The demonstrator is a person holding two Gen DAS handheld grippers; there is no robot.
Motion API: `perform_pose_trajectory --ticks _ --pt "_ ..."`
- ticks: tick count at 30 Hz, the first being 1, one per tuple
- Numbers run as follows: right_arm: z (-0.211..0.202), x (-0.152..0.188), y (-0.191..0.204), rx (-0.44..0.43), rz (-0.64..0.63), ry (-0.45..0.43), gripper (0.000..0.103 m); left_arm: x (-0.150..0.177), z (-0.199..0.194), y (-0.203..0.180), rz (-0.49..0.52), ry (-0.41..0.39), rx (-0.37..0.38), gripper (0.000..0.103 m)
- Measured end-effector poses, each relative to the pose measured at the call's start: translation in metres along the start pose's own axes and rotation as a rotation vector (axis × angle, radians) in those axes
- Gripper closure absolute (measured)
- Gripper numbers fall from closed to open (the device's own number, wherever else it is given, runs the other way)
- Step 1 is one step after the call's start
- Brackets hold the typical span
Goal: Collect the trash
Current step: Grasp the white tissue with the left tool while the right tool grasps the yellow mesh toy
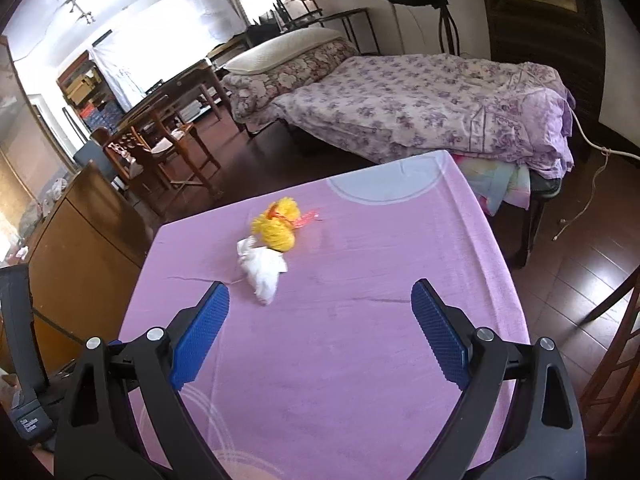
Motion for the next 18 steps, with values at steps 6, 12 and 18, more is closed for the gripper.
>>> perform_pose_trajectory --ticks 6,12,18 --pt "0.01 -0.012 -0.014 0.006 0.065 0.002 0.014 -0.01 0.02 -0.025 0.049 0.021 0.023 0.011" --pt "0.017 -0.006 -0.035 0.037 0.087 0.032 0.014 -0.02 0.036 -0.056 0.076 0.039 0.068 0.011" --pt "0.018 -0.006 -0.046 0.04 0.098 0.031 0.014 -0.034 0.062 -0.087 0.131 0.031 0.027 0.015"
Point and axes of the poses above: each gripper's, at about its wrist camera, not at the fingertips, and z roughly the way its jaws point, y to its left, x to its underside, the point moved 6 cm from there along z, roughly the way its jaws point, and after that the axes turned 3 degrees about -z, right-handed, at the moved point
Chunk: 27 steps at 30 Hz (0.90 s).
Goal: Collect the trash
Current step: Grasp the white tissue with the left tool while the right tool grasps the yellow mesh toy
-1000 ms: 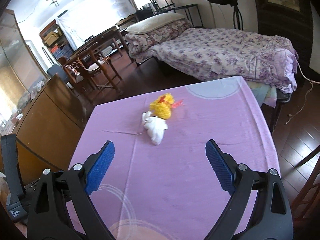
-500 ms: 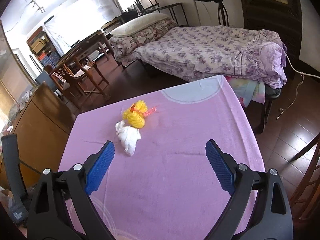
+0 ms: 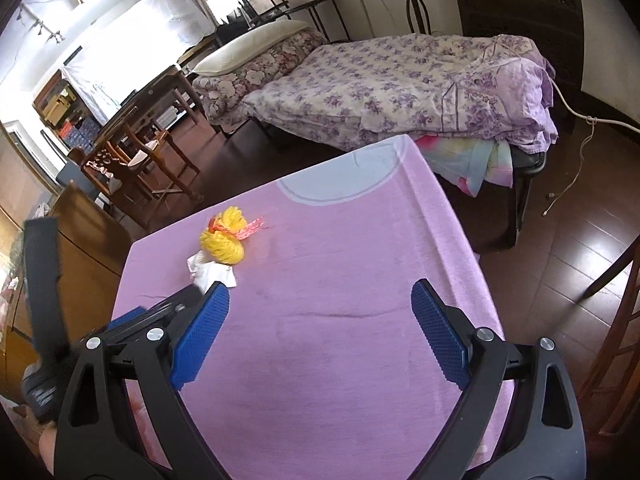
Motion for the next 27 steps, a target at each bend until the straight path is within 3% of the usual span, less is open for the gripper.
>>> perform_pose_trajectory --ticks 5,6,8,13,22,27 --pt "-0.001 -0.002 -0.008 -0.001 0.025 -0.009 0.014 -0.003 0.022 -0.014 0.033 0.018 -0.021 0.038" --pt "-0.002 -0.003 -0.009 -0.001 0.026 -0.009 0.014 -0.004 0.021 -0.015 0.053 0.003 -0.029 0.06" --pt "-0.001 -0.002 -0.01 0.002 0.027 -0.008 0.014 -0.003 0.019 -0.022 0.128 -0.01 -0.017 0.089" --pt "0.001 -0.001 -0.006 0.001 0.017 -0.002 0.014 0.001 0.001 -0.001 0.12 -0.027 -0.011 0.09" --pt "0.018 0.0 0.02 -0.014 -0.032 0.014 0.014 0.017 -0.051 0.062 -0.001 -0.061 0.049 0.09" --pt "0.056 -0.009 0.048 -0.073 -0.079 0.107 0.014 0.014 -0.05 0.092 -0.063 -0.055 0.043 0.09"
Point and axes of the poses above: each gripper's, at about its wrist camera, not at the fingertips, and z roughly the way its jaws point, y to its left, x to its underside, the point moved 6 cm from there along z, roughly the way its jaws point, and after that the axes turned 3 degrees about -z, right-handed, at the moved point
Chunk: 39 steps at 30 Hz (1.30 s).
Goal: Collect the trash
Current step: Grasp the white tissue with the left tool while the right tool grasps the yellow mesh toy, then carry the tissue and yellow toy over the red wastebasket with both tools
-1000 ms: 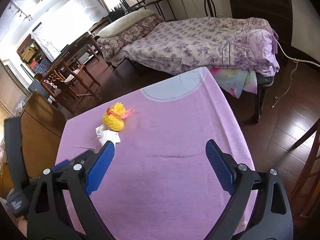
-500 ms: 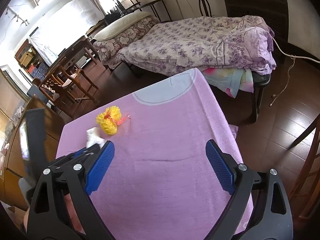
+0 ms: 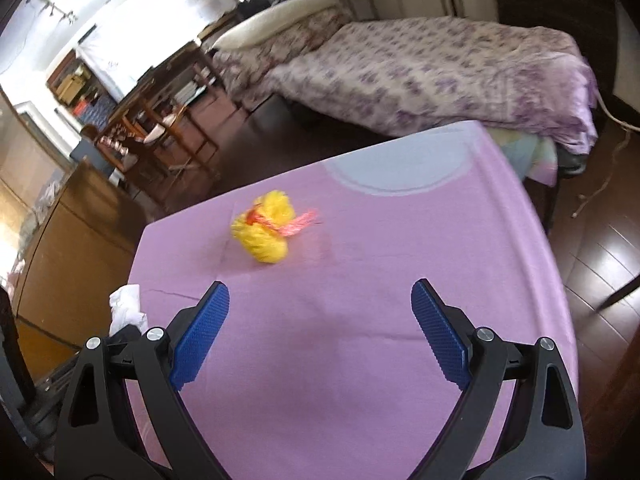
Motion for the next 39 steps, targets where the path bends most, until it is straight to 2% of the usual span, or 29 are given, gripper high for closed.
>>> perform_pose_trajectory --ticks 7,10,12,15,16,17,20,28,34,39 --pt "0.042 -0.013 0.036 0.056 -0.155 0.073 0.014 -0.009 0.003 0.019 -0.031 0.004 -0.008 0.09" --pt "0.052 -0.014 0.044 0.073 -0.186 0.077 0.014 -0.01 0.003 0.021 -0.029 0.005 -0.002 0.09" --pt "0.059 -0.015 0.05 0.082 -0.207 0.077 0.02 -0.011 0.003 0.022 -0.026 0.004 0.001 0.09" --pt "0.063 -0.017 0.059 0.118 -0.233 0.074 0.047 -0.012 0.003 0.022 -0.03 0.005 0.007 0.09" --pt "0.062 -0.016 0.062 0.113 -0.229 0.082 0.068 -0.012 0.003 0.022 -0.033 0.005 0.011 0.09" --pt "0.058 -0.013 0.06 0.105 -0.209 0.089 0.076 -0.012 0.002 0.022 -0.035 0.004 0.014 0.09" --pt "0.038 -0.004 0.058 0.076 -0.196 0.068 0.076 -0.011 -0.003 0.021 -0.03 -0.001 0.021 0.09" --pt "-0.049 0.058 0.038 0.014 -0.151 0.068 0.076 0.005 -0.031 0.004 0.004 -0.032 0.052 0.09" --pt "-0.091 0.101 0.041 -0.005 -0.159 0.027 0.076 0.051 -0.059 0.007 0.044 -0.03 0.049 0.09" --pt "-0.098 0.13 0.046 -0.061 -0.137 0.052 0.076 0.084 -0.078 0.027 0.04 -0.025 0.035 0.09"
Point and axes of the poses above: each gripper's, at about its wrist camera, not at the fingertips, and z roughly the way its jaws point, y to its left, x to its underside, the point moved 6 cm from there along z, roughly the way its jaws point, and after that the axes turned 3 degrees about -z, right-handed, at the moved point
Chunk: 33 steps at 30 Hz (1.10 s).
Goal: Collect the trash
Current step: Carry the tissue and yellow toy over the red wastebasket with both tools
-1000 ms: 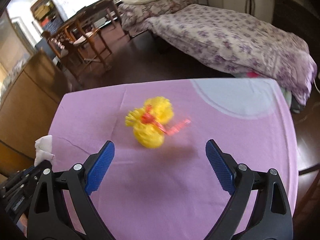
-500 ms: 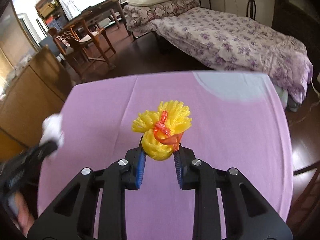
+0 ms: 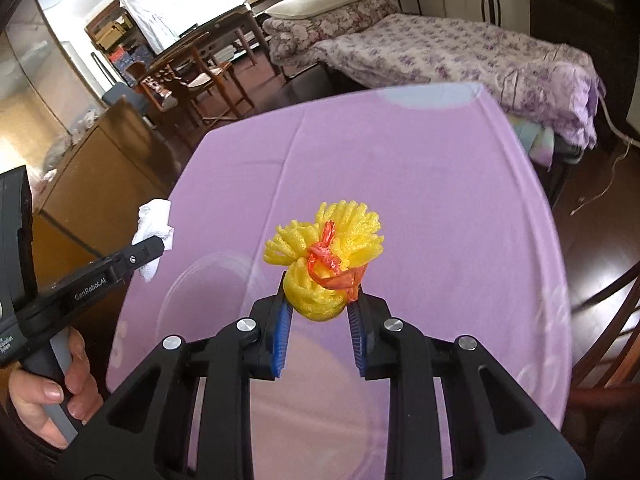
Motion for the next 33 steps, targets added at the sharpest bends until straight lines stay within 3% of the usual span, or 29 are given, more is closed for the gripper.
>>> perform_pose_trajectory --ticks 7,16,25,33 --pt "-0.007 0.035 0.037 -0.01 -0.06 0.031 0.076 0.024 -0.031 0.033 -0.044 -0.018 -0.016 0.09" --pt "-0.016 0.049 0.085 -0.035 -0.155 0.031 0.076 0.035 -0.077 0.077 -0.097 -0.076 -0.037 0.09" --pt "-0.024 0.055 0.158 -0.094 -0.31 0.033 0.076 0.053 -0.117 0.133 -0.187 -0.108 -0.072 0.09" --pt "-0.013 0.061 0.237 -0.175 -0.435 0.074 0.076 0.073 -0.137 0.203 -0.279 -0.11 -0.16 0.09"
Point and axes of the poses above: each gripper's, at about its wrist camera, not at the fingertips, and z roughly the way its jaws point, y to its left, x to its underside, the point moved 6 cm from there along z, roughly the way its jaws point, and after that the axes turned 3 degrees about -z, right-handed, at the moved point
